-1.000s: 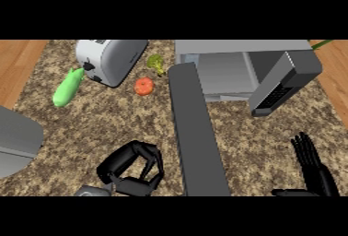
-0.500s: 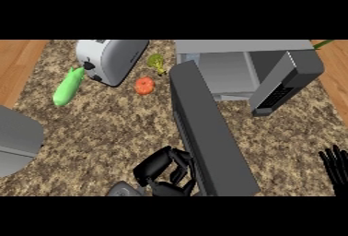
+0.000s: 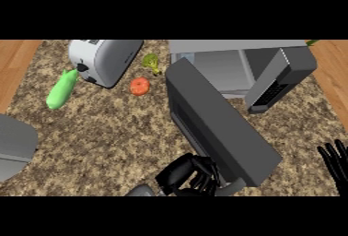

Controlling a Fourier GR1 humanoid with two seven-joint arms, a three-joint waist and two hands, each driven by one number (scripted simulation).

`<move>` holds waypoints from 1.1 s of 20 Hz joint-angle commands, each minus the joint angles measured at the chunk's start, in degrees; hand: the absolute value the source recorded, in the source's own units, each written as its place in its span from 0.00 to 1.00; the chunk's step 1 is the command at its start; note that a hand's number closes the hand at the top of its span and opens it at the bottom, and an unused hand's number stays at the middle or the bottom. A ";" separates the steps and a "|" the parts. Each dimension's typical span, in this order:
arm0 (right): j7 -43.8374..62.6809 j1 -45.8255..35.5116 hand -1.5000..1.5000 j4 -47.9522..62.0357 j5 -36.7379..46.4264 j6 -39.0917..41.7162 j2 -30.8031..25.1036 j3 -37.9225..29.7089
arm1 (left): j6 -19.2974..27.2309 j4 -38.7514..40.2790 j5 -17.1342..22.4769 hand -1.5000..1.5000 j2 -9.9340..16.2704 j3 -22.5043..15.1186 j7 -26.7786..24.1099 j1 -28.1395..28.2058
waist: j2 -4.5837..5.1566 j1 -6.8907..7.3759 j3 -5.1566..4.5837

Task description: Pick up the milk, place it into the microwave and close the microwave

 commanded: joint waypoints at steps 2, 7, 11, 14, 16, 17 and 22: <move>1.40 0.84 0.00 -7.60 -3.20 4.89 -0.88 2.59 | 9.59 1.36 5.74 1.00 -0.78 -9.91 1.17 -4.69 | 0.31 -2.21 -0.08; 6.40 -0.27 0.00 -13.07 -6.10 4.44 -3.35 3.04 | 18.39 -0.10 10.97 1.00 -0.75 -13.42 2.76 -8.48 | 0.50 -3.08 -0.14; 9.40 0.16 0.00 -15.65 -9.19 5.17 -4.44 3.72 | 22.76 2.77 13.12 1.00 -0.74 -11.56 2.97 -15.04 | 0.93 -4.60 -0.14; 10.50 -0.57 0.00 -18.14 -10.16 4.48 -4.67 3.85 | 26.05 1.17 17.44 1.00 -0.75 -10.23 3.85 -17.29 | 1.03 -5.78 -0.22; 12.13 -1.23 0.00 -17.46 -11.38 4.36 -5.76 3.36 | 29.02 1.92 18.85 1.00 -0.77 -10.19 3.70 -19.06 | 1.37 -5.97 -0.16; 12.04 -0.70 0.00 -19.33 -11.42 4.24 -4.78 4.55 | 29.38 3.73 19.67 1.00 -0.78 -9.74 1.61 -18.62 | 1.54 -6.52 -0.22; 14.39 -1.48 0.00 -20.57 -12.84 3.45 -6.43 3.73 | 31.83 7.21 23.94 1.00 -0.81 -7.56 1.92 -25.84 | 1.87 -6.99 -0.09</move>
